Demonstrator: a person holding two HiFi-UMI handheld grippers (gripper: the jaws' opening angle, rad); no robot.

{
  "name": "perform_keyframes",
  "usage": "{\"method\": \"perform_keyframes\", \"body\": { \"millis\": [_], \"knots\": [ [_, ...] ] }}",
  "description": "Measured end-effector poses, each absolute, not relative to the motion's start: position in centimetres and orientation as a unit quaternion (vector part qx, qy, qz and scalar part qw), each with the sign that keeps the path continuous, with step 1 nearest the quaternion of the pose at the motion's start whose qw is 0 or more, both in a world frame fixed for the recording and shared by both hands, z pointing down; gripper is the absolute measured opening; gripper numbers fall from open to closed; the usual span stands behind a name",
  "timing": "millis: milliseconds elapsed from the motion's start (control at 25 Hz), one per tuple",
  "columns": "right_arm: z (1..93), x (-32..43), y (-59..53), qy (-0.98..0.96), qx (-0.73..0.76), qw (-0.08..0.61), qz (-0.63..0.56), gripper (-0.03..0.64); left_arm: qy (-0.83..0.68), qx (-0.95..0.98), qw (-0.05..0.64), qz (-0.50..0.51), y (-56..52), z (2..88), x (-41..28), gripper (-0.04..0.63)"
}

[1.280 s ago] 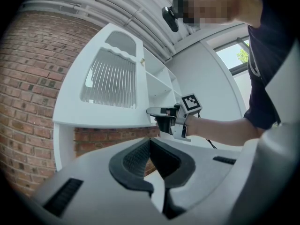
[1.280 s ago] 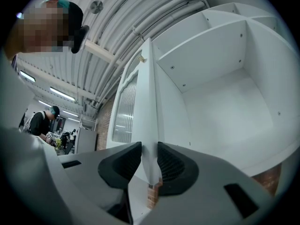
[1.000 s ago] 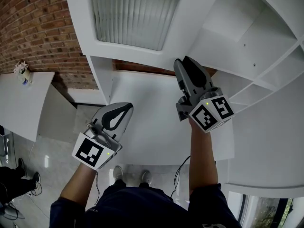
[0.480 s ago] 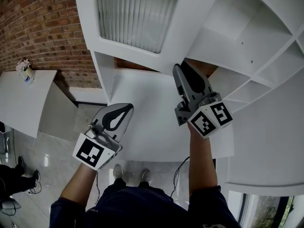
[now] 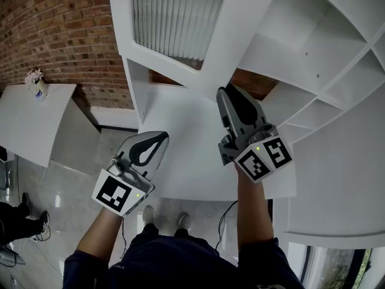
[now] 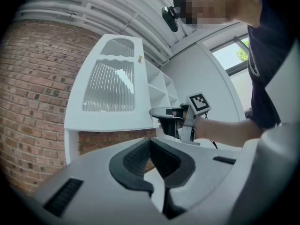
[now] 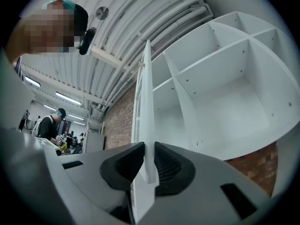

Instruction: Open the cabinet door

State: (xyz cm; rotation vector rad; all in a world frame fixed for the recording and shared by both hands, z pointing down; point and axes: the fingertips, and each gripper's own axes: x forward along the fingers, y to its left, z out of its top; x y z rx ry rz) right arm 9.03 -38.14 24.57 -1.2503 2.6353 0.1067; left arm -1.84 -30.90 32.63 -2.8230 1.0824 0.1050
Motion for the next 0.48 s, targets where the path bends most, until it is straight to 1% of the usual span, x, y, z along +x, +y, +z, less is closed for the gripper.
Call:
{"method": "perform_keyframes", "body": {
  "millis": [480],
  "knots": [
    [24.6,6.1,-33.7,0.909,-0.398,0.111,0.054,0.075,0.370,-0.926,0.062,0.039,-28.4,32.2,-2.3,0.008]
  ]
}}
